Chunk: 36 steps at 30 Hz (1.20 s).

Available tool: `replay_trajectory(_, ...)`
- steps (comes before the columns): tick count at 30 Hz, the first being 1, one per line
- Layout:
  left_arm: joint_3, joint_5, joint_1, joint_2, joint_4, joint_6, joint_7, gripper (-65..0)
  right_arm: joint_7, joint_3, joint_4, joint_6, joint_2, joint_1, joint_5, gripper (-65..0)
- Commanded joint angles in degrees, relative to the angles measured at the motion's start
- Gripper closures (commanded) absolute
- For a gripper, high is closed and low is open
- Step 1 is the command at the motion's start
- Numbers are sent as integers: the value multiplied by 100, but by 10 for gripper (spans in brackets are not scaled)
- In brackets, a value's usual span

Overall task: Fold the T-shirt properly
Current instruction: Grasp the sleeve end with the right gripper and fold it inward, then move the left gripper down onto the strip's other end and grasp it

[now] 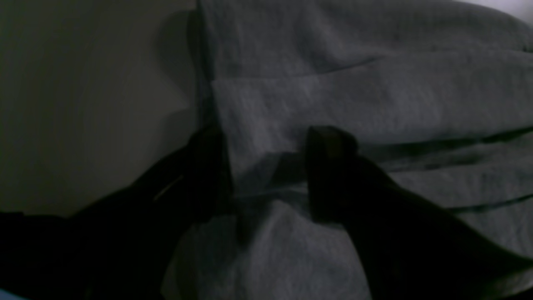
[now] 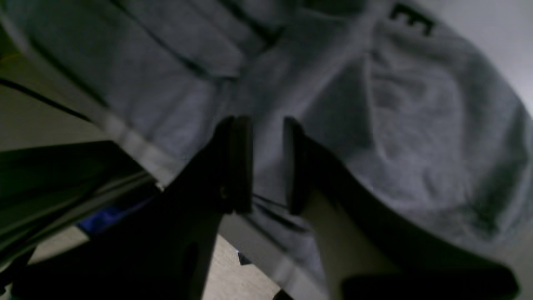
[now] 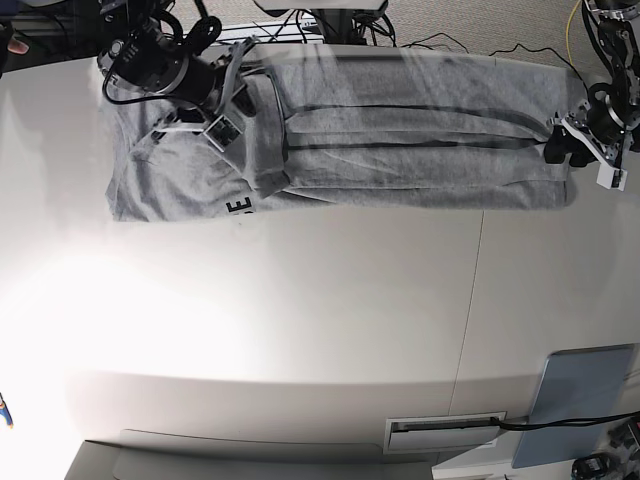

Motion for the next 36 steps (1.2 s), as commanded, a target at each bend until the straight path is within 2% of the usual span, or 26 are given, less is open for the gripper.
replay_trajectory(1, -59, -31, -26, -129, 76, 101, -94, -335, 129, 13, 101, -33, 35, 4, -22, -132)
replay_trajectory(6, -57, 542, -24, -129, 46, 647, -302, -335, 129, 13, 101, -50, 35, 0, -136, -132)
replay_trajectory(12, -57, 542, -26, -127, -313, 708, -238, -335, 142, 13, 101, -50, 37, 2, -136, -132)
replay_trajectory(15, -57, 302, -26, -129, -603, 625, -76, -335, 142, 13, 101, -48, 37, 2, -138, -132)
replay_trajectory(19, -57, -470, -26, -129, -807, 15, 393, -332, 175, 13, 101, -48, 35, 2, -138, -132)
replay_trajectory(22, -57, -1043, -28, -129, -807, -188, 634, -241, 195, 13, 101, -48, 37, 2, -138, -132)
replay_trajectory(26, -59, -1156, -46, -131, -807, -181, 494, -15, 192, 13, 101, -48, 98, 0, -140, -132)
replay_trajectory(29, -61, -1102, -96, -177, -802, 9, 417, 0, 199, 13, 101, -48, 96, 0, -181, -132)
replay_trajectory(36, -372, -667, -181, -190, -448, 20, 424, 0, 428, 332, 101, -48, 96, 0, -313, -132)
